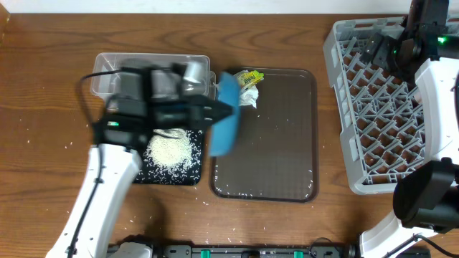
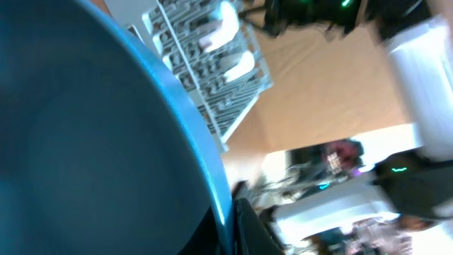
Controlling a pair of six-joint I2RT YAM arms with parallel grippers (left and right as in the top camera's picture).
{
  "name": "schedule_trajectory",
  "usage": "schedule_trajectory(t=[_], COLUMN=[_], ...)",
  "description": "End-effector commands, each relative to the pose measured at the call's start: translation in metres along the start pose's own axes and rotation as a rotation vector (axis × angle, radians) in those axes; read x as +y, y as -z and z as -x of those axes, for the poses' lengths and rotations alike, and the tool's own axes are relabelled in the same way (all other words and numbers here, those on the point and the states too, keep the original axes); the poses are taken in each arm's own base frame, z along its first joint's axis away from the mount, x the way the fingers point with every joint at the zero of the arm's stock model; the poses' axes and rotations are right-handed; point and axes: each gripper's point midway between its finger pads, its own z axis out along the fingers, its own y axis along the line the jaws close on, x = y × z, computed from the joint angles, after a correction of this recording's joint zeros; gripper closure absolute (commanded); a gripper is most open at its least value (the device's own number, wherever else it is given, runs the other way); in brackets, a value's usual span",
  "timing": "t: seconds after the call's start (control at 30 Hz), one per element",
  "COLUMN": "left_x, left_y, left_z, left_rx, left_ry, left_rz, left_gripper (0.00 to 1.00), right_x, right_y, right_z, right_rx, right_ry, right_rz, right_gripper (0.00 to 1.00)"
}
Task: Sort waste into correct bins and load items into the dishwasher rack
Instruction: 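Set the empty blue bowl back on the brown tray and release, then reach the left gripper to the yellow snack wrapper and grasp it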
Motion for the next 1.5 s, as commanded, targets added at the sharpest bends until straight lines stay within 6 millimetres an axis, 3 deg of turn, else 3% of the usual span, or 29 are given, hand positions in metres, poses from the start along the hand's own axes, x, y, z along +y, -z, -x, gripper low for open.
schedule_trajectory(t=[0.0, 0.17, 0.33, 0.47, 0.73, 0.93, 1.07, 1.17, 1.33, 1.47], left_x=[0.021, 0.042, 0.038, 0.047, 0.081, 0.076, 0.079, 0.082, 0.086, 0.108], left_y=[-0.032, -0.083, -0.147, -0.179, -0.197, -0.201, -0.195, -0.182, -0.147, -0.107], left_z=[0.009, 0.003, -0.036, -0.061, -0.084, -0.094, -0.082, -0.06, -0.004, 0.053], left_rx=[-0.079, -0.121, 0.007, 0.076, 0.174, 0.214, 0.172, 0.103, -0.057, -0.229], left_ry=[-0.076, -0.306, -0.523, -0.564, -0.535, -0.519, -0.525, -0.529, -0.515, -0.477], left_rz=[0.256, 0.539, 0.519, 0.501, 0.535, 0.479, 0.522, 0.578, 0.689, 0.81], left_gripper=[0.93, 0.93, 0.93, 0.93, 0.85, 0.83, 0.63, 0.59, 0.54, 0.55], right_x=[0.0, 0.0, 0.0, 0.0, 0.0, 0.0, 0.0, 0.0, 0.0, 0.0], right_y=[0.006, 0.006, 0.006, 0.006, 0.006, 0.006, 0.006, 0.006, 0.006, 0.006], right_z=[0.003, 0.003, 0.003, 0.003, 0.003, 0.003, 0.003, 0.003, 0.003, 0.003], right_rx=[-0.015, -0.015, -0.015, -0.015, -0.015, -0.015, -0.015, -0.015, -0.015, -0.015], right_ry=[-0.015, -0.015, -0.015, -0.015, -0.015, -0.015, -0.015, -0.015, -0.015, -0.015], right_rz=[0.001, 0.001, 0.001, 0.001, 0.001, 0.001, 0.001, 0.001, 0.001, 0.001], right_gripper=[0.01, 0.01, 0.01, 0.01, 0.01, 0.01, 0.01, 0.01, 0.01, 0.01])
